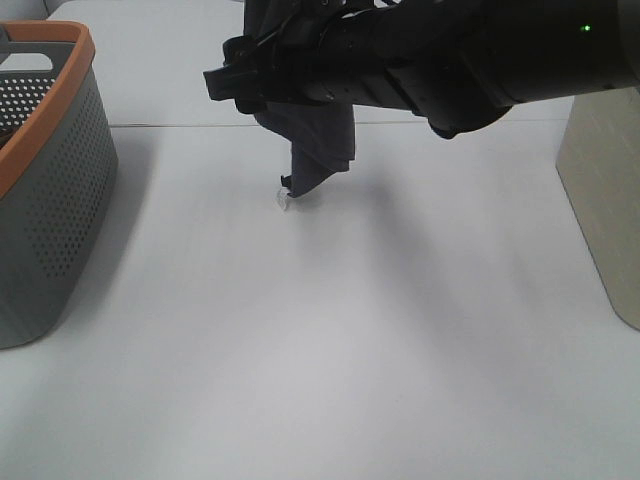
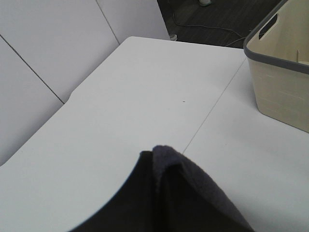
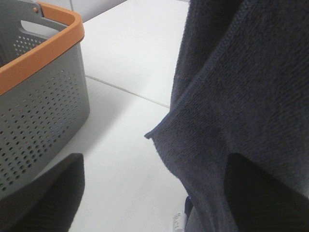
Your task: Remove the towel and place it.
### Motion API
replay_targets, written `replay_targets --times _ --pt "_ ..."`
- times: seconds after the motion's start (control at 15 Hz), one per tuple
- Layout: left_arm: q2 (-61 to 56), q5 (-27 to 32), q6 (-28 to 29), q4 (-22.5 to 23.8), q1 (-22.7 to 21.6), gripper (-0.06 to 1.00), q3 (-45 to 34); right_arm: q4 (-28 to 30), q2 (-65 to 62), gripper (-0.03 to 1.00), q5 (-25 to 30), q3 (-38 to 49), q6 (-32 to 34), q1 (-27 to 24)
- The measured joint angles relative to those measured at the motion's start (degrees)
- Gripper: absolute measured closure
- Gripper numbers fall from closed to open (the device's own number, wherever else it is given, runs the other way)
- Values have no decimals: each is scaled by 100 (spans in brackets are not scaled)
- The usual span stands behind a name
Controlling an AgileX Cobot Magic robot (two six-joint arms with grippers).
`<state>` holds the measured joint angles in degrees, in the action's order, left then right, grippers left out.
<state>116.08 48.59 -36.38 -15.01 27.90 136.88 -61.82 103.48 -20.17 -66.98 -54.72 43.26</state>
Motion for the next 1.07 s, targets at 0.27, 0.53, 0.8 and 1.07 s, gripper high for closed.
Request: replay_targets --times 0.27,0.53,0.8,1.07 --pt "0 0 0 0 0 94 0 57 395 26 29 -344 470 0" --pt "0 0 0 -29 0 94 0 52 825 26 -281 -659 733 0" --pt "0 0 29 -29 0 94 0 -327 985 26 -985 -659 733 0" --pt "0 0 235 -29 0 94 0 -676 1037 26 -1266 -659 733 0"
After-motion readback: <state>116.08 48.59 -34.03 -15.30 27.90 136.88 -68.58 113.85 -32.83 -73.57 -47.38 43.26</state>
